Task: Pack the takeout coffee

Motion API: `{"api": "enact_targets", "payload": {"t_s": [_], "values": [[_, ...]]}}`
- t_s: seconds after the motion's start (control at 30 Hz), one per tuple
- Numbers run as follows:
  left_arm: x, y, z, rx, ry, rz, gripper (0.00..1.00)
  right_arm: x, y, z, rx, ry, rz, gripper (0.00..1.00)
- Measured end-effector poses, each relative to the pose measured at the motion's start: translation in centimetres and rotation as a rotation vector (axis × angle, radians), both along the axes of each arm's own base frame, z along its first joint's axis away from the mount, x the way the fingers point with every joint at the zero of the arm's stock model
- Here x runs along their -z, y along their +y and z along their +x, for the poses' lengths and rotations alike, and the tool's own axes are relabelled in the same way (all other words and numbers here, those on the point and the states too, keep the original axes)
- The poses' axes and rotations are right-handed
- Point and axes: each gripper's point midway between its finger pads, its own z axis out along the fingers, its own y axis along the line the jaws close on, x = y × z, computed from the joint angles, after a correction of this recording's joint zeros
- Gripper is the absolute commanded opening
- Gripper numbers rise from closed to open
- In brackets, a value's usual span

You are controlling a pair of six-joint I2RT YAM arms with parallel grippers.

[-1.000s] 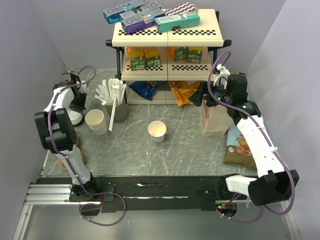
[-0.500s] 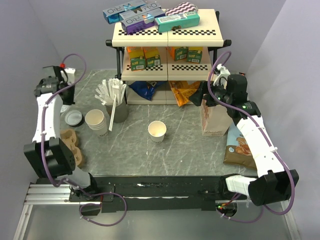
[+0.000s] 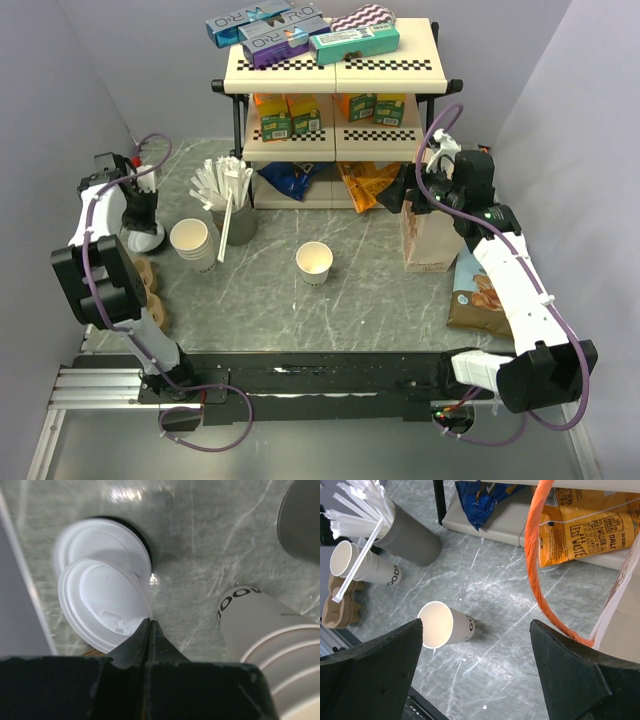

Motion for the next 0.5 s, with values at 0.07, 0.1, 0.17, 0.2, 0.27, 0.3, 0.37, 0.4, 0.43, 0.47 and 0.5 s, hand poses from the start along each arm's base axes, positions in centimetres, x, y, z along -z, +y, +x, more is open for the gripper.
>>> {"api": "enact_targets", "payload": {"t_s": [0.07, 0.1, 0.17, 0.2, 0.27, 0.3, 0.37, 0.4, 0.43, 0.47, 0.5], "values": [[0.8, -0.3, -0.3, 0.005, 0.028, -0.022, 0.01, 0.3, 0.0, -0.2, 0.000, 0.000, 0.001, 0.93], [0.9, -0.5, -0.3, 0.008, 0.031, -0.030, 0.01, 0.5, 0.0, -0.3, 0.001, 0.002, 0.002, 0.93], [1.0, -0.7, -0.3, 0.012, 0.030, -0.041, 0.01, 0.8, 0.0, -0.6, 0.001, 0.001, 0.007, 0.93], [1.0, -0.8, -0.3, 0.015, 0.030, -0.047, 0.01, 0.9, 0.0, -0.7, 0.001, 0.000, 0.011, 0.93], [1.2, -1.0, -0.2, 0.020, 0.031, -0.061, 0.01, 0.9, 0.1, -0.8, 0.000, -0.003, 0.018, 0.93], [1.3, -1.1, -0.2, 0.022, 0.036, -0.068, 0.01, 0.9, 0.1, -0.8, 0.000, -0.003, 0.019, 0.93], [1.7, -1.4, -0.4, 0.026, 0.049, -0.082, 0.01, 0.8, 0.1, -0.9, -0.001, -0.002, 0.023, 0.93], [1.7, -1.5, -0.5, 0.027, 0.055, -0.088, 0.01, 0.8, 0.1, -0.8, -0.001, -0.002, 0.023, 0.93], [1.7, -1.6, -0.7, 0.027, 0.061, -0.093, 0.01, 0.8, 0.1, -0.8, 0.000, -0.002, 0.023, 0.93], [1.6, -1.7, -0.8, 0.029, 0.065, -0.099, 0.01, 0.8, 0.1, -0.8, 0.000, -0.003, 0.024, 0.93], [1.3, -1.8, -0.8, 0.029, 0.065, -0.101, 0.01, 0.8, 0.1, -0.8, 0.000, -0.003, 0.023, 0.94]]}}
